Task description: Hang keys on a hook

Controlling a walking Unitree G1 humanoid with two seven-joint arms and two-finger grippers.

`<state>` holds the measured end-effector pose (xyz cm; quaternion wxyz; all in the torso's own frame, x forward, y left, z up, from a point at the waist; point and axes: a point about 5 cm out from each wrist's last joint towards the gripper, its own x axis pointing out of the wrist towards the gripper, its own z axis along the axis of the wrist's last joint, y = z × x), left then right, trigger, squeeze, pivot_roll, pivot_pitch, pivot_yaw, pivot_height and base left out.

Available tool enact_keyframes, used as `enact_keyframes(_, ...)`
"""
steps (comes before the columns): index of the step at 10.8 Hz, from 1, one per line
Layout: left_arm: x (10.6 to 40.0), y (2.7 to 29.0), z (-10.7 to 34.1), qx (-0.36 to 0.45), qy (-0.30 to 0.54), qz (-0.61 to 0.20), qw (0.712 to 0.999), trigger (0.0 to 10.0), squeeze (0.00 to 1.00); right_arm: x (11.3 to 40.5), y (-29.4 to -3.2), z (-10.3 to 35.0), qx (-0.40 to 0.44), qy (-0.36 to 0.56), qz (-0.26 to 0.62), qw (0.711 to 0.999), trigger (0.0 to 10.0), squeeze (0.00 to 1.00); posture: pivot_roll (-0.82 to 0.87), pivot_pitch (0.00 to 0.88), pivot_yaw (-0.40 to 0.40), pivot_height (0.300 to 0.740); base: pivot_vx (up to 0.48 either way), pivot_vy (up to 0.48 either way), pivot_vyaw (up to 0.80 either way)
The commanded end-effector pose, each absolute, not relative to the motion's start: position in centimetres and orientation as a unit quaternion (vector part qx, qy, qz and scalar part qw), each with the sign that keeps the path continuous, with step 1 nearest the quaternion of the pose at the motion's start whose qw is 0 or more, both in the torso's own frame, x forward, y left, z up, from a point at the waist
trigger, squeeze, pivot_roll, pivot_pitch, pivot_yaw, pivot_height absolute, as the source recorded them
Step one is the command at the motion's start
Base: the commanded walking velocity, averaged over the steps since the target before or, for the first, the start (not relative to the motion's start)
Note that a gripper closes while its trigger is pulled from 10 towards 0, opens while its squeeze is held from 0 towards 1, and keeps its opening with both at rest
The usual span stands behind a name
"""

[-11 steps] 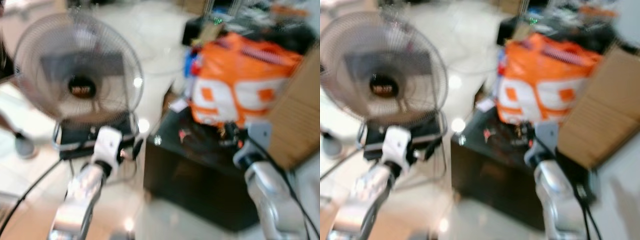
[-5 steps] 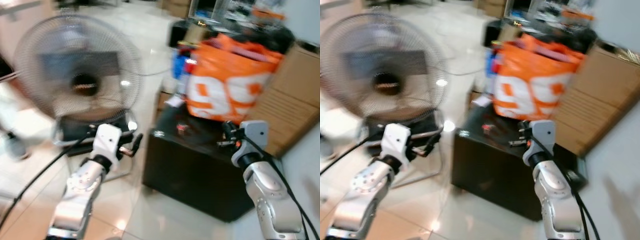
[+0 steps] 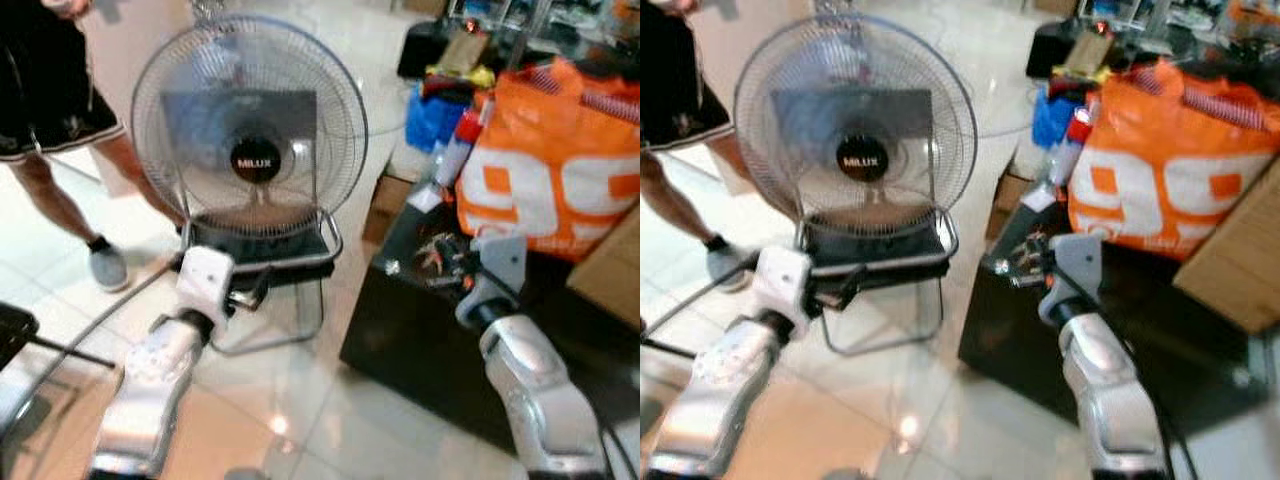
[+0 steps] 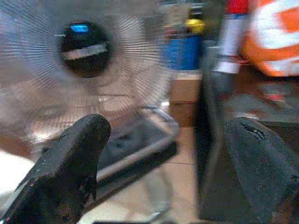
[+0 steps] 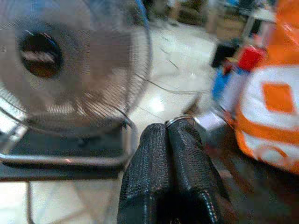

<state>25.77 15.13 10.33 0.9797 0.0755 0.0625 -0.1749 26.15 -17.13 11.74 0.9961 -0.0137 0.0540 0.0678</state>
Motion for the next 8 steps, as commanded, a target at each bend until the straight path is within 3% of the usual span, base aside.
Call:
enact_keyframes(1,25.93,15.21,10.67,0.085,0.056,-0.175,0.979,10.0,0.1,26.17,-17.59,11.96,-0.016,0.052,0.056,0.997,10.0,0.0,0.05,0.0,-0.1,0.74,0.0,0.0,-0.8)
enact_keyframes(8,26.13,15.15,10.63,0.089,0.054,-0.176,0.979,10.0,0.1,25.43,-18.27,11.55,-0.019,0.061,0.018,0.998,10.0,0.0,0.04,0.0,-0.087,0.74,0.0,0.0,-0.8)
